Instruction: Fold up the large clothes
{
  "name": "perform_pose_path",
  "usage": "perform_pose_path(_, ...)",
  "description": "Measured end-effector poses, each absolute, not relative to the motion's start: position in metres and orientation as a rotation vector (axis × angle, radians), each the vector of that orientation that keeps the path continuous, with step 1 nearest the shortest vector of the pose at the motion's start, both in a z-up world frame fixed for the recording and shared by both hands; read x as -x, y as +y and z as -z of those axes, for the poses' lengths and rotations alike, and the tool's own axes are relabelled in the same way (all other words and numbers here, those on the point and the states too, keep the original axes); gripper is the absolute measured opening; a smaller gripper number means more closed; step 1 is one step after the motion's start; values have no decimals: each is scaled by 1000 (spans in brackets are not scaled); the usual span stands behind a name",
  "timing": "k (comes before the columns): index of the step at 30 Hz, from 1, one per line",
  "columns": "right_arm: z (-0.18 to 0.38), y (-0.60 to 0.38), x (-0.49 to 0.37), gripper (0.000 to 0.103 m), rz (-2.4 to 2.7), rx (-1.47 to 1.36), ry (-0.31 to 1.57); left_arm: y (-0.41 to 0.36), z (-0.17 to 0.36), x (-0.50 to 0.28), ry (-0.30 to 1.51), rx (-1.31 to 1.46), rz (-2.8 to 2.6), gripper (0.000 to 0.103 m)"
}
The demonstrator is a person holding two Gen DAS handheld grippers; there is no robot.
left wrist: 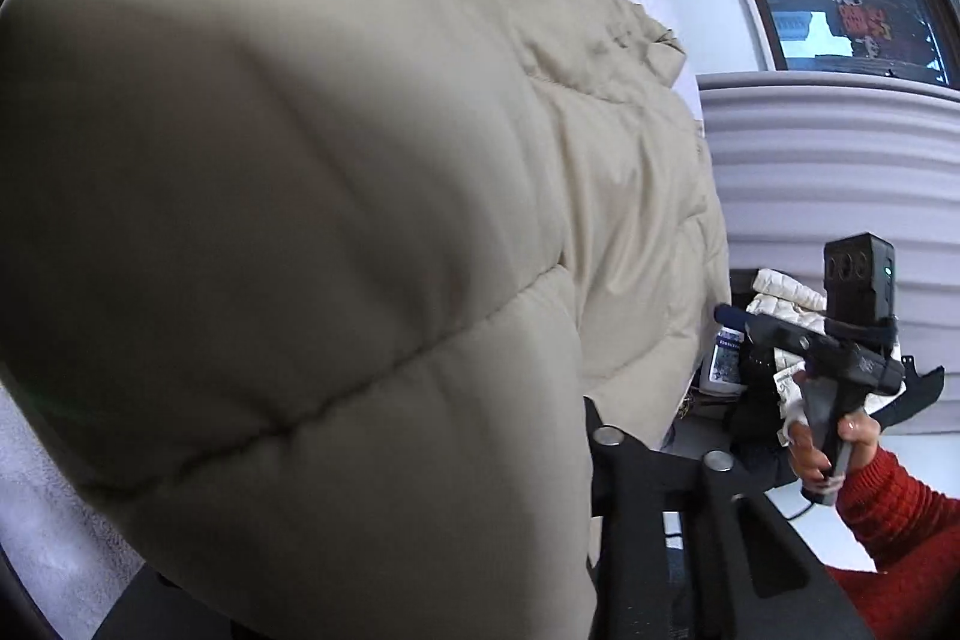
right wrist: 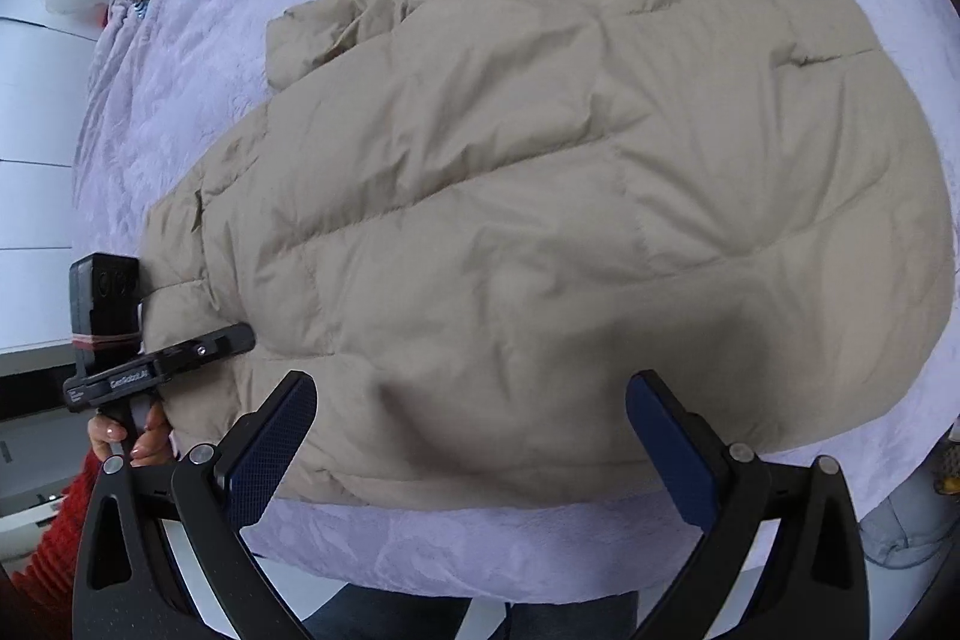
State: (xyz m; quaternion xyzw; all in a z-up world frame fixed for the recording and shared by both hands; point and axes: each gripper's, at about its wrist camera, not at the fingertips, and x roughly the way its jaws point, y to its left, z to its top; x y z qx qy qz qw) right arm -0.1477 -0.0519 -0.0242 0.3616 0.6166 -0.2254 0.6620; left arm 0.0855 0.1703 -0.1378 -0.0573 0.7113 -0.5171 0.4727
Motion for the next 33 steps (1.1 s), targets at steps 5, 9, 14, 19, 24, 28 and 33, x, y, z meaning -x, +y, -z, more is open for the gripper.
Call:
perform_pose_path(5, 26, -71, 147, 24, 553, -776, 1317, 165, 98, -76, 1672, 125, 1325, 29)
perform_pose_path(9, 44, -79, 133, 23, 515, -754, 1265, 156, 66, -67, 1641, 143, 1353, 29)
perform_pose_path(14, 73, -80, 117, 23, 433, -778, 1273, 127, 10, -40, 1582, 107, 1361, 29)
perform_pose_path(19, 93, -94, 120, 23, 350, -878, 1267, 68, -33, 1, 1570, -9, 1239, 29)
perform_pose_path(24, 102, -115, 131, 21, 262, -1009, 1261, -10, -65, 48, 1522, -204, 1166, 29)
perform_pose_path(28, 67, -142, 169, 21, 240, -1035, 1204, -60, -73, 71, 1512, -298, 1159, 29)
perform_pose_path(33, 27, -180, 262, 21, 327, -1093, 1086, -112, -61, 99, 1561, -315, 1206, 50)
